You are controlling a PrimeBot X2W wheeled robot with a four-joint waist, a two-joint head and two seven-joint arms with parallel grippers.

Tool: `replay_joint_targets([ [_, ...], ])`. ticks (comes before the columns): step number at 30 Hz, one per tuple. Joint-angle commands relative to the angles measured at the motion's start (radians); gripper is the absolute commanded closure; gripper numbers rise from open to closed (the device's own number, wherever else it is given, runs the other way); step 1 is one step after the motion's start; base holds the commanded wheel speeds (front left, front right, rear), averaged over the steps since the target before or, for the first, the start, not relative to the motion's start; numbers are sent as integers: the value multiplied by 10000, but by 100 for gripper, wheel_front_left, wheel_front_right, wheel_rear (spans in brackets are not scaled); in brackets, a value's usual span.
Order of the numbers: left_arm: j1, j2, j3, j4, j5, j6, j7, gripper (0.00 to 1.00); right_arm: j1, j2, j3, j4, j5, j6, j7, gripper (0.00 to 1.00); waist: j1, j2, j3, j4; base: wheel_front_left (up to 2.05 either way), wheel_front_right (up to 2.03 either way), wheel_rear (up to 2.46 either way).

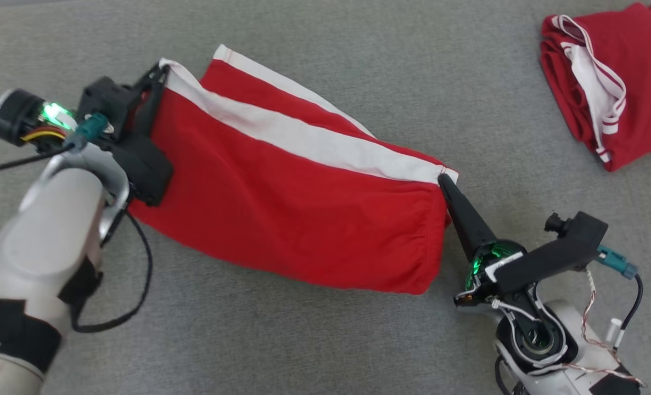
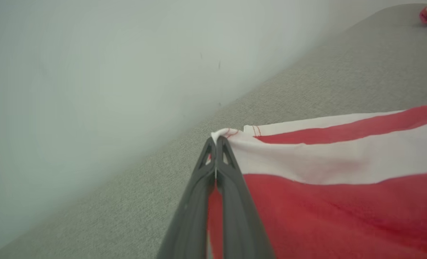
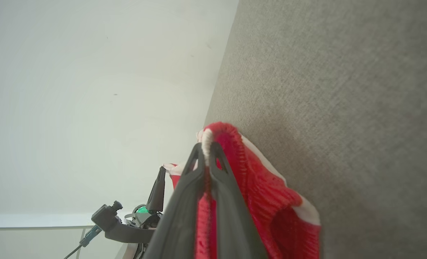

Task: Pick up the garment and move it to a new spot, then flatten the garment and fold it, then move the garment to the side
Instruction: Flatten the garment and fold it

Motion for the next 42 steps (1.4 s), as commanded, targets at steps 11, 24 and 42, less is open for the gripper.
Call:
replay_joint_targets([
  [11,-1244,653,-1902,565,-1023,21,-175,100,989,344,74,-383,108,-24,-113,100,-2,-2,129,-613,0,0,0],
  [24,-2224,770,-3170,1465,-1825,22,-213,100,742,540,181,56,-155,-27,-251,100,-2,-2,309,-1105,0,0,0],
  [42,-2135,741,-3296,1524,-2182,33,-243,100,68,962,617,470,-388,-24,-696,70,-2,-2,656,-1355,0,0,0],
])
